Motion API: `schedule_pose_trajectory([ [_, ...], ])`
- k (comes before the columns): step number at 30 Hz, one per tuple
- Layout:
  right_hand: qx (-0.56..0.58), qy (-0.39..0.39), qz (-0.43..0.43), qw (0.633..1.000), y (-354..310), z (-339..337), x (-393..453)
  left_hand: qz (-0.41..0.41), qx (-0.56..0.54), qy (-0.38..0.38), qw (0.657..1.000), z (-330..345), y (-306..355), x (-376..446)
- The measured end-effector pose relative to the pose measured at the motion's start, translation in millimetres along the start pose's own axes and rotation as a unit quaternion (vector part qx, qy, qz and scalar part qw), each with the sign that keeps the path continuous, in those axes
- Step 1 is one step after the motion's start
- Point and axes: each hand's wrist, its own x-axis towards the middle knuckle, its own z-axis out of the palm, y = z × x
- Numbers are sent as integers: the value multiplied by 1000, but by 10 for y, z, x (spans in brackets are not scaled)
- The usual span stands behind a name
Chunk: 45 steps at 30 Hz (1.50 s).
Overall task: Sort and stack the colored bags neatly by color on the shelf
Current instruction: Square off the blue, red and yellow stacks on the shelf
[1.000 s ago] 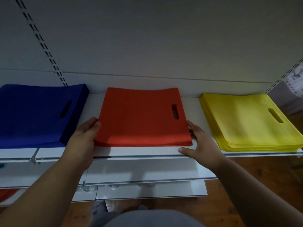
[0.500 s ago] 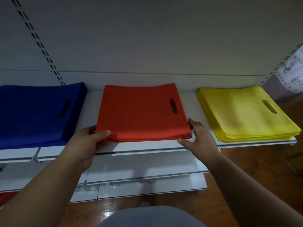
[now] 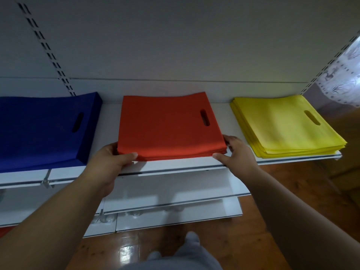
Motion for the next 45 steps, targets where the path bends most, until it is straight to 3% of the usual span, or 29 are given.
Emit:
schedule_pose_trajectory([
  [14, -9, -25, -13, 1000, 123, -36, 72, 40, 105, 51, 992, 71, -6, -64],
  [20, -5, -22, -22, 1000, 107, -36, 46, 91, 265, 23, 960, 60, 142, -93],
  [30, -32, -14, -18, 999, -68, -85, 64, 123, 374, -24, 919, -24, 255, -53],
  [36, -80, -43, -11, 996, -220, -194, 44, 139, 403, -13, 904, -46, 251, -33],
  [42, -64, -19, 22, 998, -169, -119, -21, 152, 381, 1, 912, -44, 202, -39],
  [45, -87, -3, -8, 996, -110, -25, -57, 148, 374, -2, 916, -52, 192, -27],
])
